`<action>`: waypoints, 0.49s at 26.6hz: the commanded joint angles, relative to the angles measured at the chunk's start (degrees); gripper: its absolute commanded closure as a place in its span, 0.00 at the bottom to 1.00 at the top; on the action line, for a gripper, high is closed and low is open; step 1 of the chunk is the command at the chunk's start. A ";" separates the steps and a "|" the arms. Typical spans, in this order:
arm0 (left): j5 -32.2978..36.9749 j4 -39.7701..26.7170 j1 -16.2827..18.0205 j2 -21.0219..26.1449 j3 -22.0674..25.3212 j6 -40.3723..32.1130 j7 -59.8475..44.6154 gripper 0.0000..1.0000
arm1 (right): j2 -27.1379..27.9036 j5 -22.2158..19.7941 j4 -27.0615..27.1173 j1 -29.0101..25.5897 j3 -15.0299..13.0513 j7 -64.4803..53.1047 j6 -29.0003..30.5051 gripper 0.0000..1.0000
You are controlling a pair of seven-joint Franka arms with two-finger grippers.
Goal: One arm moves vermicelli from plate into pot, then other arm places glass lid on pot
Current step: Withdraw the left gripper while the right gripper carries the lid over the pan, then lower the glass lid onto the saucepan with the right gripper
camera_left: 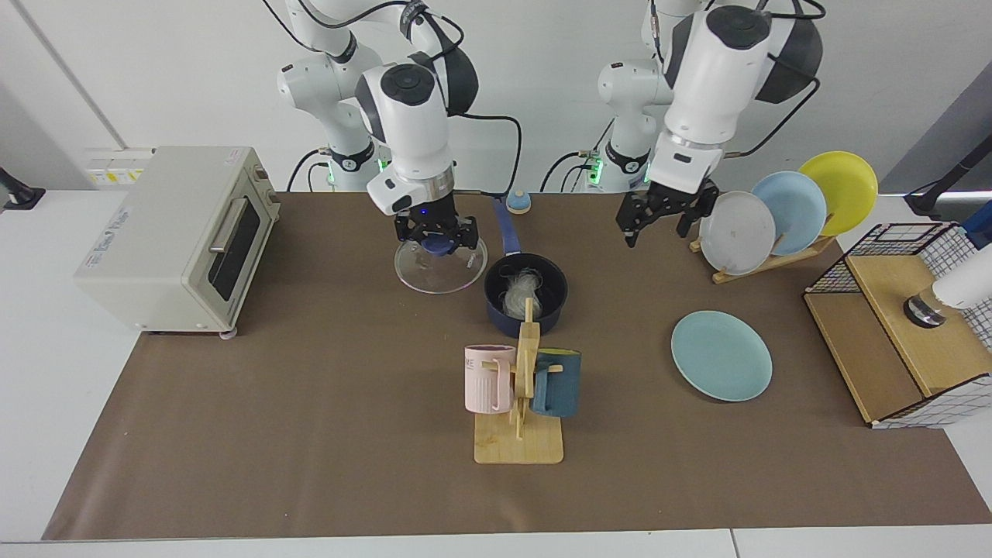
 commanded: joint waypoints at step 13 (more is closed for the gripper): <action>-5.17 -1.17 0.62 -2.00 15.39 -4.01 21.42 0.00 | 20.83 0.18 25.21 9.27 -0.36 23.20 -5.23 1.00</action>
